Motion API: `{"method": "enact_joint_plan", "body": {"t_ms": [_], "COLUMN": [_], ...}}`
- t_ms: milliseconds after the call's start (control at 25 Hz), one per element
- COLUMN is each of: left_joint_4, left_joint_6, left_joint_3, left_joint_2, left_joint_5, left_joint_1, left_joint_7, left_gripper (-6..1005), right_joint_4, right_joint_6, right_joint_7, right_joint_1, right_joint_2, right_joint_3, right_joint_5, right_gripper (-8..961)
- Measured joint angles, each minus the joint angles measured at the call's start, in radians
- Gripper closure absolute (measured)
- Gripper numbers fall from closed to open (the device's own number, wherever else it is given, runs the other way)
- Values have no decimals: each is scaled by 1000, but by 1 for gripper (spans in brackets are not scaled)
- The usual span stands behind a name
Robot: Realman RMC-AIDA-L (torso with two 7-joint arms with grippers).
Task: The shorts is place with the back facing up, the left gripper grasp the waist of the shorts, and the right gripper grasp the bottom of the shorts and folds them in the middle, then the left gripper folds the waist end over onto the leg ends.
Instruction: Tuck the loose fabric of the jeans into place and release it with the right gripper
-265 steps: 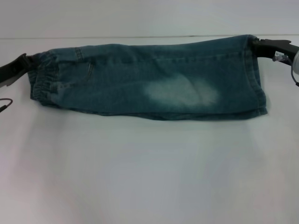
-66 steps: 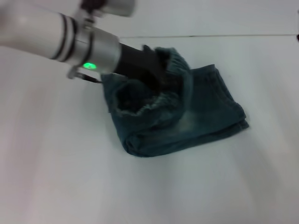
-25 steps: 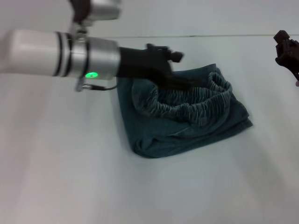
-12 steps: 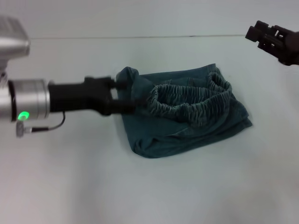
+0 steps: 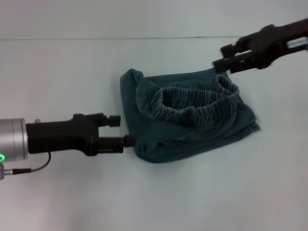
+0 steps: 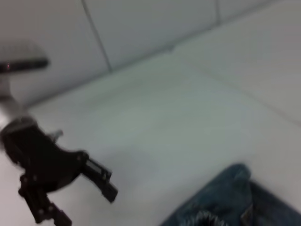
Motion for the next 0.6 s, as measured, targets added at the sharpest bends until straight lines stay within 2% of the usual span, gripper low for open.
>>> {"method": "enact_joint_plan", "body": {"t_ms": [160, 280, 440, 600], "left_joint_4": [-1, -1, -14, -30], "left_joint_6": [17, 18, 8, 3], "left_joint_3": [-2, -1, -1, -2], "left_joint_2": [1, 2, 4, 6], "left_joint_5": [30, 32, 35, 35], "left_joint_1": [-11, -16, -17, -19], "left_joint_7": [-10, -15, -15, -13], "left_gripper": [152, 152, 151, 151], "right_joint_4": [2, 24, 99, 209], "right_joint_6": [7, 31, 92, 153], "right_joint_7": [76, 170, 291, 325], "right_joint_1": [131, 190, 225, 259], "right_joint_2": [48, 76, 81, 80], "right_joint_3": [-20, -80, -202, -239], "right_joint_5": [-202, -277, -278, -277], "right_gripper": [389, 390, 388, 390]}}
